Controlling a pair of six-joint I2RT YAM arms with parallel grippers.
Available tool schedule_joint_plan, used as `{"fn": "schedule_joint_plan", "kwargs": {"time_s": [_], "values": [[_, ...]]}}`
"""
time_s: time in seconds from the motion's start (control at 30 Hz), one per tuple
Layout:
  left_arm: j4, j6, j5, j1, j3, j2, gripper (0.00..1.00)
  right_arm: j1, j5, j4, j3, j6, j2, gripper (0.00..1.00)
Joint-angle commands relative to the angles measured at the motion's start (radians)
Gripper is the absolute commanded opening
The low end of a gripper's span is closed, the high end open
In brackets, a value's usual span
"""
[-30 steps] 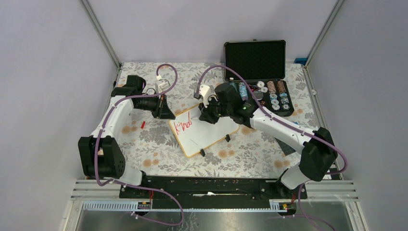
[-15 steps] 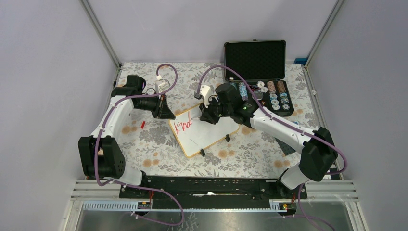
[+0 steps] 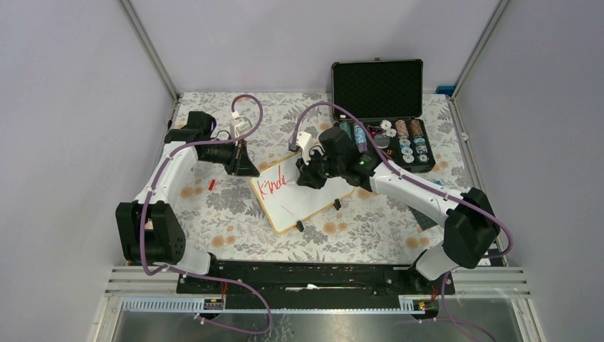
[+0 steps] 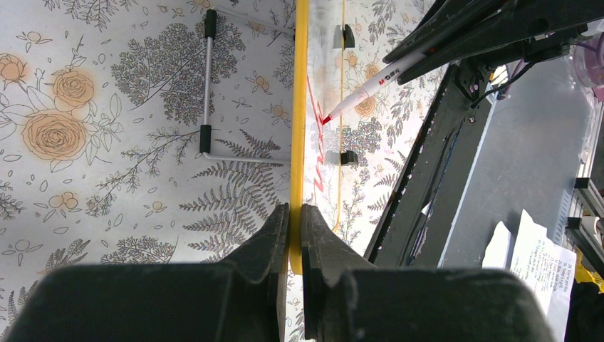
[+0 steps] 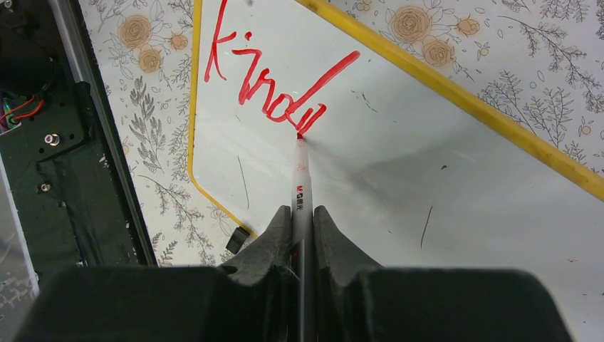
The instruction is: Write a sentence on the whiteboard
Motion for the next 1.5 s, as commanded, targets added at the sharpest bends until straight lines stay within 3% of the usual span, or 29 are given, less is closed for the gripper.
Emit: {"fn": "schedule_joint_plan", "kwargs": {"time_s": [0.0,0.33,1.47], "values": [[-0.025,0.022,0.009,-0.024,-0.013,0.018,0.0,-0.003,0.052,0.017,0.031,-0.001,-0.024,0.0],[-0.024,0.023,0.006,-0.024,-0.016,0.011,0.0,-0.024,0.069,0.025,0.079,0.011,-0.014,0.0],[-0.025,0.019,0.005,-0.025,-0.015,0.014,0.0,-0.056,0.086,0.017,0.006,-0.014,-0.052,0.0]]}}
